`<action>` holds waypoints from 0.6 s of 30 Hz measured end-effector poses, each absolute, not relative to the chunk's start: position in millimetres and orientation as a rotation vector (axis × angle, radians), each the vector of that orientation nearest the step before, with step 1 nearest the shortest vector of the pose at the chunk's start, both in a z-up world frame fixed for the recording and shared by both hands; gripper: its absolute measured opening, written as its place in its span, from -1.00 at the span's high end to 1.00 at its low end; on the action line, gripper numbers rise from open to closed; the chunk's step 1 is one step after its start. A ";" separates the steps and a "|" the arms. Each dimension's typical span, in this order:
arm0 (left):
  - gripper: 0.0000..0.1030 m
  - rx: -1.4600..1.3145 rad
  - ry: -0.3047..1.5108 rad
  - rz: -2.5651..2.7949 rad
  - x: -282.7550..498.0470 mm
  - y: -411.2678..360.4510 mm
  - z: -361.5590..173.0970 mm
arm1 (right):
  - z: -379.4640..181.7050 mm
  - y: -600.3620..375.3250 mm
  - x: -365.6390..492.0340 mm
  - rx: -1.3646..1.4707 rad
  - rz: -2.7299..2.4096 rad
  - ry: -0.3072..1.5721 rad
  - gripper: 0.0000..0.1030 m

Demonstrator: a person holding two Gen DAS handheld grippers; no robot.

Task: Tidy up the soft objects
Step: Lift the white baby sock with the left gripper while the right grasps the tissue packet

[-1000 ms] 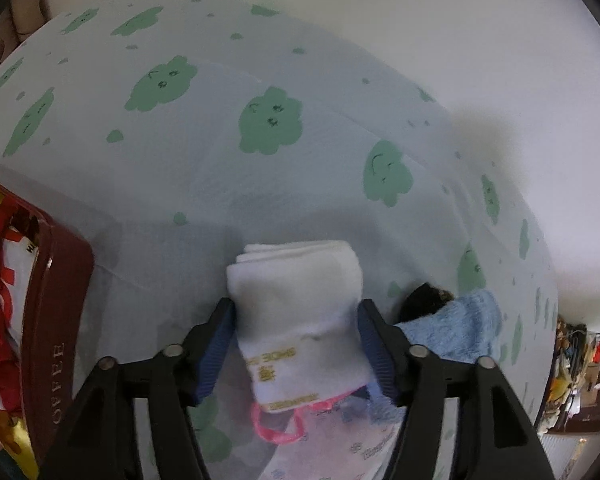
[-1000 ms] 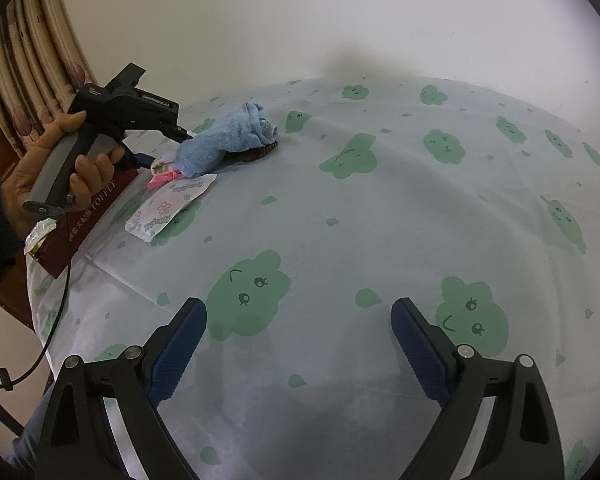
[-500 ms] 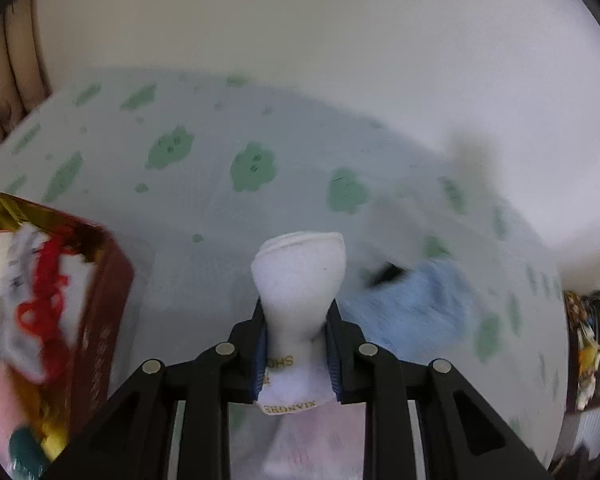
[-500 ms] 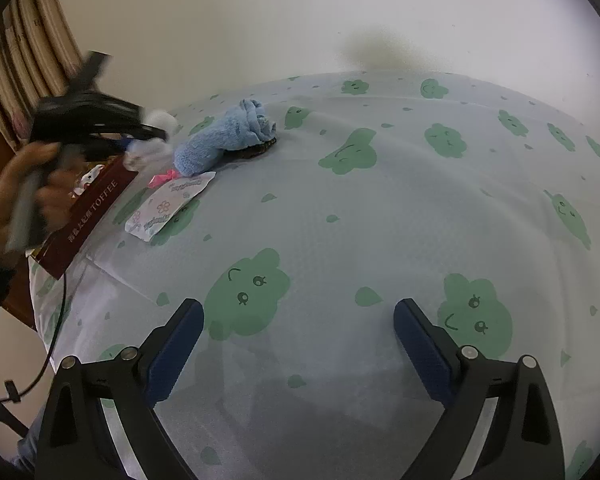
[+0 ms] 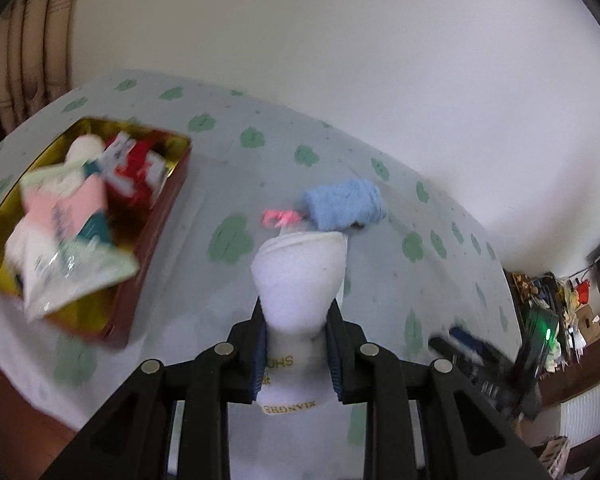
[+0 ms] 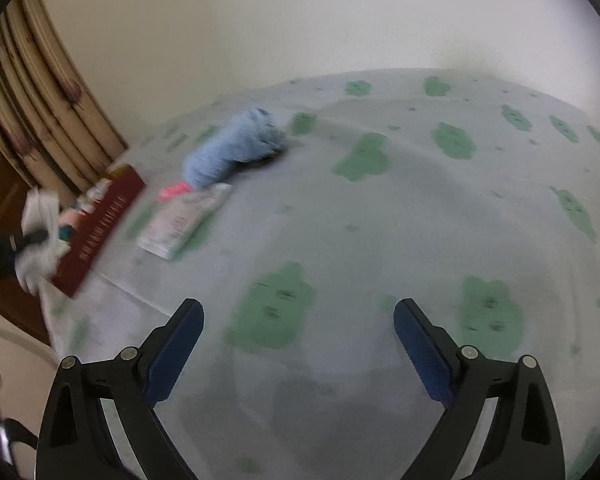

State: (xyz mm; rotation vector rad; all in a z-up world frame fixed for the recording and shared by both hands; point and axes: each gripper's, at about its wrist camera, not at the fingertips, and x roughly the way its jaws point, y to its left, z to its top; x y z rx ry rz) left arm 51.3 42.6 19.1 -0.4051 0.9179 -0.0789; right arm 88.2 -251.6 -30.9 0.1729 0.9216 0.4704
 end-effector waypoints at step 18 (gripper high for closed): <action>0.47 -0.374 0.754 -0.052 -33.6 97.5 57.6 | -41.6 -78.5 163.9 0.158 0.279 1.141 -0.97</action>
